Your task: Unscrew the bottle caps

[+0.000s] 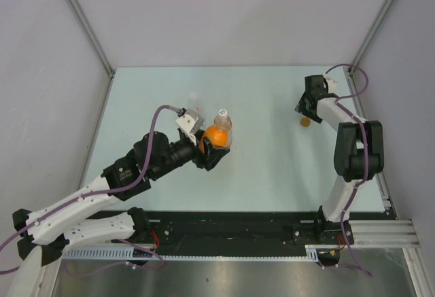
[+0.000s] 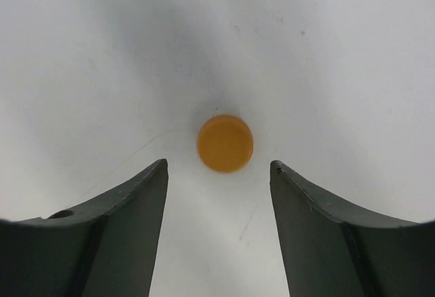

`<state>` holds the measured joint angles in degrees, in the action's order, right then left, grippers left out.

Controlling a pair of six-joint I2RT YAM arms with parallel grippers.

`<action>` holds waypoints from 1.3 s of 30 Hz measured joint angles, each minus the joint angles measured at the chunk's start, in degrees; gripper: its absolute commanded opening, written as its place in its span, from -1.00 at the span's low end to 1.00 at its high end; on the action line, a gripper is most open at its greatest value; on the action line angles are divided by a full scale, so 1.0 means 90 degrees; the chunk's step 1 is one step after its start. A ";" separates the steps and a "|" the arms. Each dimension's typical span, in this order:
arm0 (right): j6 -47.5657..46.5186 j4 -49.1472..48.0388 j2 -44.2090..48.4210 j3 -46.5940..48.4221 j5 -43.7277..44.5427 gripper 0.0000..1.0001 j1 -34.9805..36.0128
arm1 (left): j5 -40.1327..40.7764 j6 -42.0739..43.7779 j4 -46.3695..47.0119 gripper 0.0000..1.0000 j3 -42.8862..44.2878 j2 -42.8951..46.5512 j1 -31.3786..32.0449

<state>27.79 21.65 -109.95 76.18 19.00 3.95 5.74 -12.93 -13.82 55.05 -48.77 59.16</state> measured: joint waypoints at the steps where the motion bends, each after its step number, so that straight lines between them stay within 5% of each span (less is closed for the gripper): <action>1: 0.0085 0.0087 0.0316 -0.0046 -0.0005 0.29 -0.0002 | 0.0017 0.0000 0.0007 -0.97 0.0000 -0.0012 0.0000; 6: 0.0398 -0.0372 0.2943 -0.0882 -0.0695 0.33 0.0114 | 0.0005 0.0000 0.0197 -0.91 -0.0070 -0.0172 0.0010; 10: 0.0755 -0.1438 0.5263 -0.1855 -0.2650 0.59 0.0488 | -0.0442 0.0063 0.0311 -0.99 -0.0075 -0.0401 -0.0002; 14: 0.1447 -0.2426 0.6424 -0.2715 -0.4456 0.66 0.0537 | -0.1591 0.0299 0.0539 -0.99 -0.0095 -0.0508 -0.0027; 24: 0.2305 -0.2703 0.7718 -0.3087 -0.6523 0.95 0.1127 | -0.3432 0.0612 0.1411 -1.00 0.0073 -0.1039 -0.0027; 39: 0.1868 -0.1899 0.8191 -0.3079 -0.6178 0.99 0.2443 | -0.3682 0.0627 0.1294 -1.00 0.0449 -0.1984 -0.0029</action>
<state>44.60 4.56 -36.23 48.47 -36.60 25.93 -27.40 -7.29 -2.17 59.09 -66.63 58.89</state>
